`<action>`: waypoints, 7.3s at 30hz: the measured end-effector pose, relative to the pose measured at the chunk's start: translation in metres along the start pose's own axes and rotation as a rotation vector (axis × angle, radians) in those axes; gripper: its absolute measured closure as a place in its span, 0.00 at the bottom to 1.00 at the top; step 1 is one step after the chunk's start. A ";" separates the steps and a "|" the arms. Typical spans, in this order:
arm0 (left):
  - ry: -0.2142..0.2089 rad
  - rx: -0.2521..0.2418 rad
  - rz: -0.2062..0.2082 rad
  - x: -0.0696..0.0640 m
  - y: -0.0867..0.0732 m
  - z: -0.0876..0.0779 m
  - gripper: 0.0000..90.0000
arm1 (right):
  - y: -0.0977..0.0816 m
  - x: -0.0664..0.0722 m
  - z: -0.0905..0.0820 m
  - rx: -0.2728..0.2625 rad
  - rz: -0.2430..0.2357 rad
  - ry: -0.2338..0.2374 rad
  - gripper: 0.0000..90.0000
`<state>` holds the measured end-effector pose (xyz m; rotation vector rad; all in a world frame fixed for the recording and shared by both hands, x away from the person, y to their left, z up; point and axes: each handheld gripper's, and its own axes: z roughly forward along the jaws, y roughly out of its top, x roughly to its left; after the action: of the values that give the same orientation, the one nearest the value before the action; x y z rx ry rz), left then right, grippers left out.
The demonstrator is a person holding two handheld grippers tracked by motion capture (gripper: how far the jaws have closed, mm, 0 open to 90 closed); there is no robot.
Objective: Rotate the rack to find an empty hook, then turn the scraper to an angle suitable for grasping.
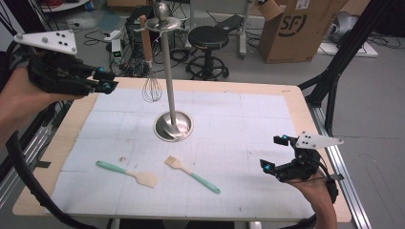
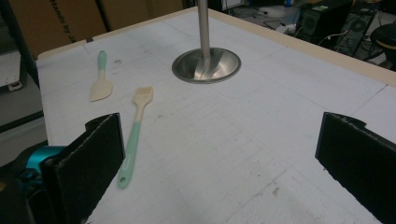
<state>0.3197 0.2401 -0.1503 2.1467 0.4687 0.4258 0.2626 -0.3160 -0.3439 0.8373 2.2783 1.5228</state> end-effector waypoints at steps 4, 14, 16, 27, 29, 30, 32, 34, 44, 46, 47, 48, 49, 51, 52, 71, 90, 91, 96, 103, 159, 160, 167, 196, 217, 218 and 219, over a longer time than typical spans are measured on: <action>0.001 -0.007 -0.002 -0.003 -0.013 0.000 0.73 | -0.001 0.000 0.001 0.002 0.002 0.000 0.00; -0.037 -0.044 0.027 -0.011 -0.038 0.000 0.63 | -0.003 -0.001 0.002 0.002 0.008 0.001 0.00; -0.035 -0.049 0.024 -0.014 -0.044 0.000 0.59 | -0.003 -0.001 0.001 0.000 0.006 0.002 0.00; 0.003 -0.151 -0.004 -0.018 -0.072 0.003 0.02 | -0.002 0.000 0.003 0.007 0.002 0.005 0.00; 0.001 -0.156 -0.024 -0.017 -0.077 0.004 0.02 | -0.002 -0.001 0.002 0.009 0.002 0.002 0.00; -0.003 -0.154 -0.031 -0.017 -0.079 0.005 0.02 | -0.002 -0.001 0.002 0.009 0.002 0.002 0.00; -0.010 -0.153 -0.032 -0.017 -0.082 0.006 0.02 | -0.002 -0.001 0.002 0.006 0.000 0.004 0.00; -0.021 -0.147 -0.031 -0.016 -0.085 0.008 0.02 | -0.002 0.000 0.002 0.007 0.005 0.003 0.00; -0.022 -0.124 -0.028 -0.015 -0.096 0.016 0.02 | -0.001 0.001 0.002 0.008 -0.001 0.000 0.00; -0.025 -0.113 -0.032 -0.015 -0.099 0.018 0.02 | -0.001 0.000 0.001 0.009 0.000 -0.002 0.00; -0.026 -0.109 -0.030 -0.014 -0.100 0.019 0.02 | -0.001 0.000 0.001 0.008 -0.001 -0.002 0.00; -0.026 -0.104 -0.028 -0.014 -0.102 0.019 0.02 | -0.001 0.000 0.001 0.007 -0.001 -0.002 0.00; -0.027 -0.103 -0.029 -0.014 -0.103 0.020 0.02 | -0.001 0.000 0.001 0.007 -0.004 -0.002 0.00; -0.025 -0.097 -0.031 -0.013 -0.106 0.022 0.02 | -0.001 0.001 0.001 0.011 -0.002 -0.001 0.00; -0.023 -0.093 -0.031 -0.013 -0.107 0.023 0.02 | -0.001 0.001 0.002 0.010 -0.004 -0.001 0.00; -0.071 0.080 0.014 -0.010 -0.140 0.047 0.02 | -0.003 0.000 0.003 0.017 0.006 0.003 0.00; -0.132 0.243 0.095 -0.005 -0.176 0.073 0.02 | -0.004 0.000 0.003 0.021 0.005 -0.002 0.00; -0.140 0.247 0.097 -0.005 -0.178 0.075 0.02 | -0.004 0.000 0.004 0.022 0.002 0.001 0.00; -0.182 0.269 0.110 -0.007 -0.180 0.083 0.04 | -0.004 -0.001 0.005 0.025 0.006 0.002 0.00; -0.258 0.348 0.148 -0.012 -0.179 0.098 0.04 | -0.005 -0.001 0.005 0.029 0.009 0.001 0.00; -0.412 0.795 0.340 -0.041 -0.186 0.172 0.68 | -0.003 0.004 0.012 0.053 -0.009 0.011 0.00; -0.409 0.797 0.346 -0.041 -0.186 0.172 0.69 | -0.003 0.004 0.011 0.055 -0.007 0.011 0.00; -0.395 0.840 0.385 -0.044 -0.186 0.178 0.79 | -0.003 0.003 0.012 0.055 -0.009 0.013 0.00; -0.406 0.664 0.327 -0.044 -0.154 0.144 0.89 | 0.002 0.006 0.007 0.036 -0.019 0.011 0.00; -0.371 0.489 0.234 -0.048 -0.098 0.117 0.89 | 0.009 0.010 0.000 0.008 -0.038 0.011 0.00; -0.375 0.481 0.226 -0.048 -0.096 0.116 0.89 | 0.010 0.010 0.000 0.009 -0.042 0.011 0.00; -0.376 0.473 0.224 -0.048 -0.094 0.116 0.89 | 0.010 0.011 -0.001 0.007 -0.039 0.011 0.00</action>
<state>0.3145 0.1885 -0.2983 2.6754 0.1177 0.0193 0.2567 -0.3072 -0.3335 0.7836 2.2957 1.5071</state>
